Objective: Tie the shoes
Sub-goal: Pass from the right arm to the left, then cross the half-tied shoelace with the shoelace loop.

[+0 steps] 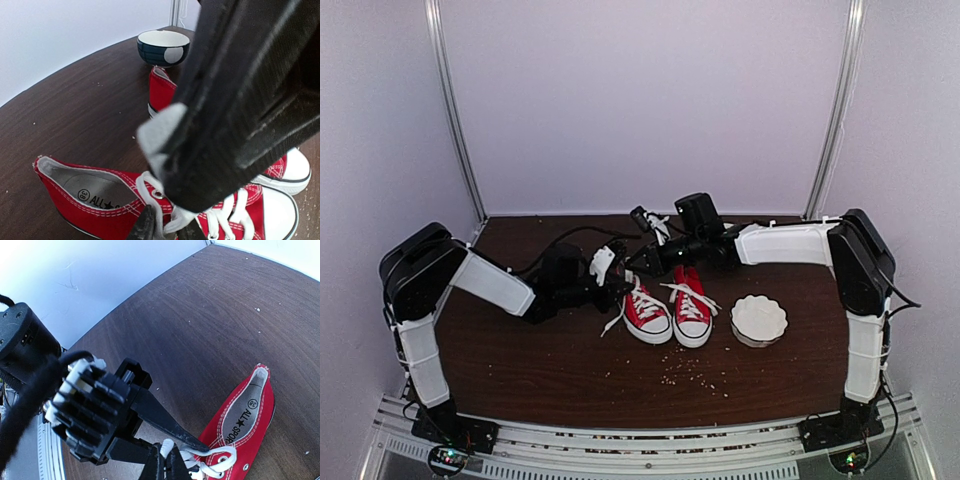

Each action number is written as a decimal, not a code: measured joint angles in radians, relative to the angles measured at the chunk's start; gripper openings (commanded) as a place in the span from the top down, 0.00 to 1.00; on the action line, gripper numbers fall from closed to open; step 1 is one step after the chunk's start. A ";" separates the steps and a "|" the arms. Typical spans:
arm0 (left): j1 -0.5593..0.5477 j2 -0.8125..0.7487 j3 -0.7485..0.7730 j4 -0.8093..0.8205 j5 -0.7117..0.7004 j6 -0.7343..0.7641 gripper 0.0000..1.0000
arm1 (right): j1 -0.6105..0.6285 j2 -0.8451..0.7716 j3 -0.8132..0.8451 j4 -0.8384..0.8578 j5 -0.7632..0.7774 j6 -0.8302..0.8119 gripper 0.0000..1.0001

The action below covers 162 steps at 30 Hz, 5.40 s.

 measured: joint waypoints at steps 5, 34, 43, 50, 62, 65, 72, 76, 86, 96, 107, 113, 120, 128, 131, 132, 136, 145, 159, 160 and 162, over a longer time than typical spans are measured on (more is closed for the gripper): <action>-0.001 0.019 0.006 -0.004 0.003 0.003 1.00 | 0.004 0.006 0.005 -0.003 -0.005 -0.002 0.81; -0.002 0.034 -0.041 0.134 0.023 -0.076 1.00 | -0.061 0.125 0.066 -0.118 -0.100 -0.048 0.89; -0.002 0.034 -0.048 0.151 0.030 -0.090 1.00 | -0.061 0.126 0.074 -0.139 -0.088 -0.068 0.81; -0.002 0.034 -0.050 0.154 0.031 -0.099 1.00 | -0.061 0.135 0.084 -0.151 -0.067 -0.080 0.75; -0.002 0.034 -0.052 0.152 0.030 -0.099 1.00 | -0.062 0.167 0.102 -0.150 -0.068 -0.102 0.71; -0.002 0.034 -0.052 0.151 0.029 -0.100 1.00 | -0.062 0.164 0.084 -0.136 -0.073 -0.120 0.68; -0.002 0.034 -0.052 0.145 0.019 -0.110 1.00 | -0.062 0.142 -0.002 -0.054 -0.075 -0.118 0.67; -0.002 0.034 -0.059 0.144 0.004 -0.110 1.00 | -0.062 0.142 -0.012 -0.002 -0.090 -0.087 0.69; -0.002 0.033 -0.059 0.131 0.001 -0.109 1.00 | -0.062 0.168 0.022 0.065 -0.146 -0.043 0.78; -0.002 0.033 -0.059 0.126 0.002 -0.109 1.00 | -0.063 0.178 0.034 0.035 -0.153 -0.077 0.93; 0.000 0.033 -0.059 0.143 0.006 -0.109 0.83 | -0.064 0.178 0.037 -0.003 -0.146 -0.105 1.00; 0.021 0.026 -0.059 0.129 0.052 -0.072 0.58 | -0.064 0.164 0.030 -0.003 -0.147 -0.105 1.00; 0.030 -0.080 0.004 -0.195 0.111 0.190 0.44 | -0.064 0.161 0.030 -0.010 -0.153 -0.105 1.00; 0.043 -0.087 0.093 -0.483 0.086 0.419 0.34 | -0.064 0.161 0.031 -0.019 -0.159 -0.106 1.00; 0.044 -0.040 0.148 -0.538 0.079 0.469 0.35 | -0.064 0.161 0.032 -0.022 -0.162 -0.106 1.00; 0.044 -0.025 0.160 -0.547 0.077 0.483 0.36 | -0.064 0.161 0.033 -0.023 -0.162 -0.106 1.00; 0.045 -0.006 0.165 -0.549 0.074 0.497 0.43 | -0.064 0.161 0.035 -0.025 -0.163 -0.106 1.00; 0.044 0.017 0.167 -0.457 0.097 0.456 0.68 | -0.064 0.161 0.040 -0.027 -0.169 -0.113 1.00; 0.045 0.034 0.169 -0.331 0.126 0.368 0.68 | -0.064 0.161 0.043 -0.032 -0.177 -0.125 1.00; 0.045 0.034 0.169 -0.332 0.127 0.365 0.66 | -0.064 0.161 0.043 -0.032 -0.177 -0.125 1.00; 0.045 0.035 0.171 -0.332 0.130 0.361 0.61 | -0.064 0.161 0.044 -0.033 -0.177 -0.125 1.00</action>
